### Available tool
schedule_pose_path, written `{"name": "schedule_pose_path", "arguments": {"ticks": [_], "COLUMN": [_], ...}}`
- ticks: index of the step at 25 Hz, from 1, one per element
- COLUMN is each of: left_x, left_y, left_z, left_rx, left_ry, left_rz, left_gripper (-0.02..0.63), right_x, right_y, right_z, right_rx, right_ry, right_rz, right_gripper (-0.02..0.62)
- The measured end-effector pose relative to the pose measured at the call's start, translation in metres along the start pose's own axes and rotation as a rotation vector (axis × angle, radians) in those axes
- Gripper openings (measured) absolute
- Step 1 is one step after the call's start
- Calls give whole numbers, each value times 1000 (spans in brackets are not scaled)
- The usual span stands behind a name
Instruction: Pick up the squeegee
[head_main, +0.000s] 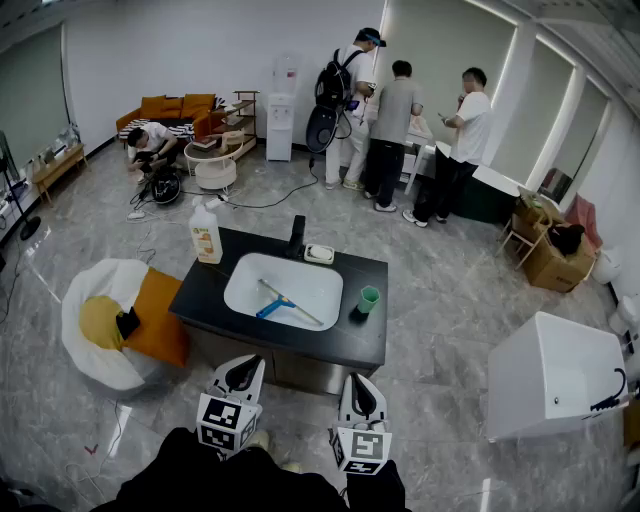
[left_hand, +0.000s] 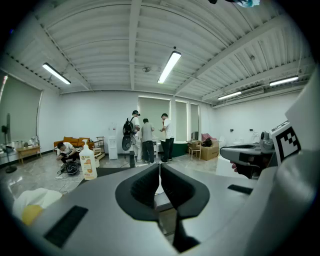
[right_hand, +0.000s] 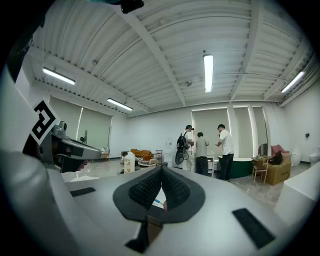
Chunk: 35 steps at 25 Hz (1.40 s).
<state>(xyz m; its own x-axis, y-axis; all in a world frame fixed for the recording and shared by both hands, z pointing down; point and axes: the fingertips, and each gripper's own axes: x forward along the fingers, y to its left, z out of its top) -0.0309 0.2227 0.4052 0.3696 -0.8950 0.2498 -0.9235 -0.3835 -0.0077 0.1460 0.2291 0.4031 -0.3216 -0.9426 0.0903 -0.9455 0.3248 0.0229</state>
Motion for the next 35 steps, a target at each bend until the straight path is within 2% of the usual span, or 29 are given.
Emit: {"name": "schedule_pose_path", "arguments": {"ticks": [9, 17, 22, 35], "left_x": [4, 36, 76, 215], "left_y": [-3, 13, 35, 131], "left_z": [-4, -5, -7, 8], "left_rx": [-2, -11, -13, -33], "left_ry": [0, 13, 26, 105], "left_rz": [0, 7, -7, -66], "left_gripper": [31, 31, 31, 31], "right_x": [0, 33, 78, 241], "right_y": [1, -8, -15, -26], "right_z": [0, -11, -16, -17], "right_rx": [3, 4, 17, 42], "right_ry": [-17, 7, 14, 99], "right_rz": [21, 28, 21, -6], "right_gripper": [15, 15, 15, 15]}}
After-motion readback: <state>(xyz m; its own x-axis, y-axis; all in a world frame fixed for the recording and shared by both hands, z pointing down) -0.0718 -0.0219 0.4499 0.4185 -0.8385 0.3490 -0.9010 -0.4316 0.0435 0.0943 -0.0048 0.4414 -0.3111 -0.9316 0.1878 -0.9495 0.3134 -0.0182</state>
